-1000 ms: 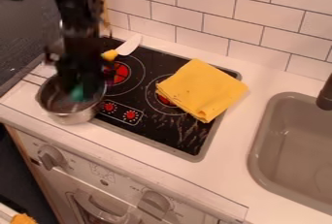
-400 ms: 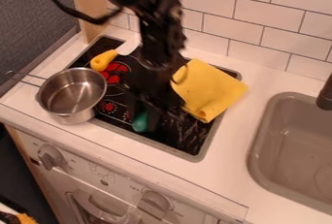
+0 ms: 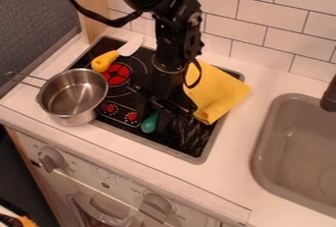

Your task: Put the green object under the right burner

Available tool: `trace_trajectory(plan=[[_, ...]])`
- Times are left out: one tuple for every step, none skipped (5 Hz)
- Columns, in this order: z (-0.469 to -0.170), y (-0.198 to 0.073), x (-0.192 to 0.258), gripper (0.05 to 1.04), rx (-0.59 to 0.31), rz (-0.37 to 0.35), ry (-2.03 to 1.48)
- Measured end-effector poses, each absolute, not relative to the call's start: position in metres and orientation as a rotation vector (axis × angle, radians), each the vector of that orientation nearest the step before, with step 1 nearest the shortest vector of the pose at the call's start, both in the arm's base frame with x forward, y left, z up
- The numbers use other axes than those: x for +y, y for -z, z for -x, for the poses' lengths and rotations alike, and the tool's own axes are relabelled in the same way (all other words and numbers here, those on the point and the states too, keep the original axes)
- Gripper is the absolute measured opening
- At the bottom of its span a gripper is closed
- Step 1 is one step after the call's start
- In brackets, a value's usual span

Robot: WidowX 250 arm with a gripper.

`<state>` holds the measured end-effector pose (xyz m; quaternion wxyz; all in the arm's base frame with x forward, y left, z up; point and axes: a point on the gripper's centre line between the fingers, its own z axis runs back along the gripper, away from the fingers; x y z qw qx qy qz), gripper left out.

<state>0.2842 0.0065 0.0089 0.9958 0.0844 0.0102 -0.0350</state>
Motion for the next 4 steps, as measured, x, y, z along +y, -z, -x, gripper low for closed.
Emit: trace_trajectory(plan=[[-0.283, -0.015, 0.005, 0.844, 0.018, -0.158, 0.066], [-0.288, -0.041, 0.01, 1.003, -0.054, -0.13, 0.033], [-0.288, -0.061, 0.008, 1.002, -0.097, -0.083, 0.018], [-0.295, -0.072, 0.004, 1.0, -0.112, -0.055, 0.052]])
